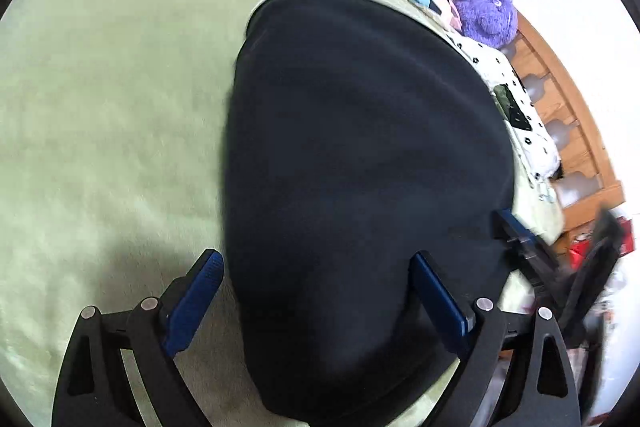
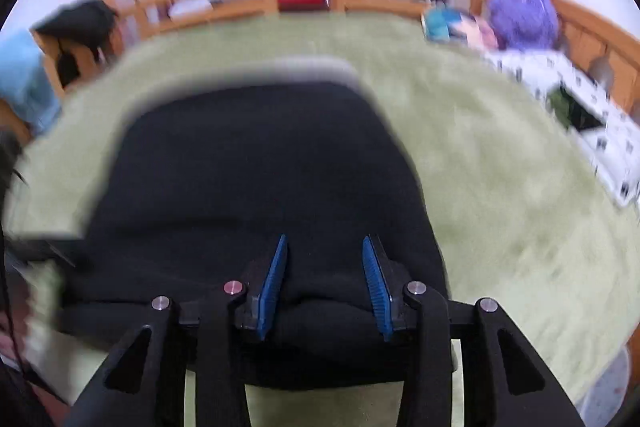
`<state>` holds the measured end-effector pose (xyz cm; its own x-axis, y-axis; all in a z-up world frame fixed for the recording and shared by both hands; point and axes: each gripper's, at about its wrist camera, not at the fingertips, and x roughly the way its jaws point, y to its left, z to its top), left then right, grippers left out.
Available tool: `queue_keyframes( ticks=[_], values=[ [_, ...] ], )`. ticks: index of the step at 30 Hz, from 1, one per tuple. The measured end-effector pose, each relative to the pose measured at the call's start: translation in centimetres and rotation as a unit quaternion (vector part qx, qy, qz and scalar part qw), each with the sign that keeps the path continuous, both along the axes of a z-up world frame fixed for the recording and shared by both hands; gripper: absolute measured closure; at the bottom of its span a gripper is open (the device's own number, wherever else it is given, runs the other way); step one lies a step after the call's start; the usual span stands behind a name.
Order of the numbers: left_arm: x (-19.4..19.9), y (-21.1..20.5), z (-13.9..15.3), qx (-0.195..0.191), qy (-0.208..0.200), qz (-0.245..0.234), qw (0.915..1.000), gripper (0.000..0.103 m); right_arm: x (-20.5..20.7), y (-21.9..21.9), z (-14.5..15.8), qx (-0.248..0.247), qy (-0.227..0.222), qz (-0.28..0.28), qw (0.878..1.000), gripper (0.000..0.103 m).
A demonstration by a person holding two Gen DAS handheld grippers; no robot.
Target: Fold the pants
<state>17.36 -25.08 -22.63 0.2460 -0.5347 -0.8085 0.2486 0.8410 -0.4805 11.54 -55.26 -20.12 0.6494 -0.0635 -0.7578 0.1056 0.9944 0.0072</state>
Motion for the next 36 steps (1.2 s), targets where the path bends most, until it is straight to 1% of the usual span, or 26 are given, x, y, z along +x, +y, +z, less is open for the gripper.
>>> queue_keyframes(
  ticks=[1, 2, 4, 5, 7, 8, 9, 11, 13, 15, 17, 18, 20, 23, 25, 26, 27, 28, 29, 30, 31, 32, 33, 34, 35, 36],
  values=[
    [-0.1, 0.2, -0.1, -0.005, 0.003, 0.000, 1.0000, 0.009, -0.4, -0.2, -0.8, 0.003, -0.003, -0.002, 1.000, 0.065],
    [-0.2, 0.3, 0.0, -0.005, -0.002, 0.000, 1.0000, 0.009, -1.3, -0.6, -0.8, 0.015, -0.020, -0.004, 1.000, 0.064],
    [-0.3, 0.6, 0.6, -0.012, -0.020, -0.007, 0.9997, 0.011, -1.7, -1.3, -0.2, 0.032, -0.008, -0.005, 0.999, 0.064],
    [-0.4, 0.8, 0.9, -0.013, -0.031, -0.003, 0.9994, 0.011, -1.9, -1.6, 0.7, 0.031, -0.002, -0.009, 0.999, 0.066],
    [0.0, 1.9, 1.9, -0.018, -0.057, 0.009, 0.9982, 0.011, -2.4, -1.7, 2.4, 0.015, -0.018, -0.014, 1.000, 0.065],
    [0.5, 2.1, 2.1, -0.019, -0.061, 0.014, 0.9979, 0.011, -2.6, -1.9, 3.4, 0.007, -0.031, -0.013, 0.999, 0.058],
    [1.1, 2.5, 2.2, -0.026, -0.063, 0.019, 0.9975, 0.011, -2.4, -2.2, 4.2, 0.002, -0.040, -0.014, 0.999, 0.045],
    [2.7, 2.3, 1.9, -0.038, -0.054, 0.020, 0.9976, 0.011, -1.6, -2.9, 4.8, 0.003, -0.050, -0.022, 0.999, 0.030],
    [4.0, 1.8, 0.9, -0.047, -0.034, 0.011, 0.9982, 0.011, 0.2, -4.0, 4.0, 0.019, -0.037, -0.020, 0.999, 0.028],
    [4.7, 1.4, -0.1, -0.048, -0.020, 0.010, 0.9986, 0.011, 2.6, -5.3, 2.1, 0.045, -0.003, -0.018, 0.999, 0.029],
    [5.1, 1.0, -1.0, -0.067, -0.008, 0.004, 0.9977, 0.011, 4.2, -6.4, 0.0, 0.093, 0.021, -0.001, 0.995, 0.029],
    [5.3, 0.9, -1.3, -0.076, -0.003, 0.002, 0.9971, 0.011, 4.5, -7.0, -0.5, 0.121, 0.016, 0.006, 0.993, 0.026],
    [5.6, 0.2, -1.7, -0.085, 0.000, -0.006, 0.9963, 0.009, 5.0, -7.7, -1.0, 0.154, 0.022, 0.015, 0.988, 0.024],
    [6.0, -1.5, -2.2, -0.081, -0.002, -0.014, 0.9966, 0.009, 6.0, -8.7, -2.4, 0.194, 0.044, 0.020, 0.980, 0.013],
    [6.1, -2.2, -2.3, -0.068, -0.006, -0.014, 0.9976, 0.009, 6.6, -9.1, -3.6, 0.238, 0.062, 0.018, 0.969, 0.013],
    [6.1, -2.3, -2.3, -0.067, -0.007, -0.015, 0.9976, 0.009, 6.9, -9.1, -4.0, 0.250, 0.066, 0.019, 0.966, 0.013],
    [6.2, -2.1, -2.4, -0.070, -0.005, -0.013, 0.9974, 0.010, 7.0, -8.9, -4.1, 0.252, 0.065, 0.024, 0.965, 0.013],
    [6.2, -1.9, -2.4, -0.073, -0.003, -0.010, 0.9973, 0.015, 7.2, -8.4, -4.2, 0.245, 0.065, 0.032, 0.967, 0.013],
    [6.3, -1.6, -2.5, -0.077, 0.000, -0.005, 0.9970, 0.018, 7.4, -8.0, -4.2, 0.236, 0.061, 0.038, 0.969, 0.017],
    [6.2, -1.3, -2.4, -0.082, 0.002, -0.002, 0.9966, 0.025, 7.5, -7.8, -4.1, 0.236, 0.056, 0.042, 0.969, 0.029],
    [6.1, -1.2, -2.2, -0.083, 0.000, -0.003, 0.9966, 0.032, 7.4, -7.5, -4.1, 0.249, 0.052, 0.048, 0.966, 0.029],
    [6.0, -1.1, -2.0, -0.081, -0.004, -0.003, 0.9967, 0.035, 7.1, -7.3, -3.8, 0.245, 0.048, 0.043, 0.967, 0.033],
    [5.8, -1.1, -1.7, -0.079, -0.012, -0.004, 0.9968, 0.041, 6.9, -7.1, -3.5, 0.236, 0.043, 0.039, 0.970, 0.040],
    [5.7, -1.2, -1.3, -0.073, -0.019, -0.003, 0.9971, 0.046, 6.6, -6.3, -2.9, 0.210, 0.033, 0.040, 0.976, 0.041],
    [5.6, -1.2, -1.1, -0.072, -0.023, -0.004, 0.9971, 0.050, 6.5, -5.9, -2.6, 0.196, 0.030, 0.039, 0.979, 0.043],
    [5.6, -1.1, -0.6, -0.079, -0.028, -0.005, 0.9965, 0.058, 6.4, -5.7, -2.4, 0.190, 0.029, 0.033, 0.981, 0.048]
  ],
)
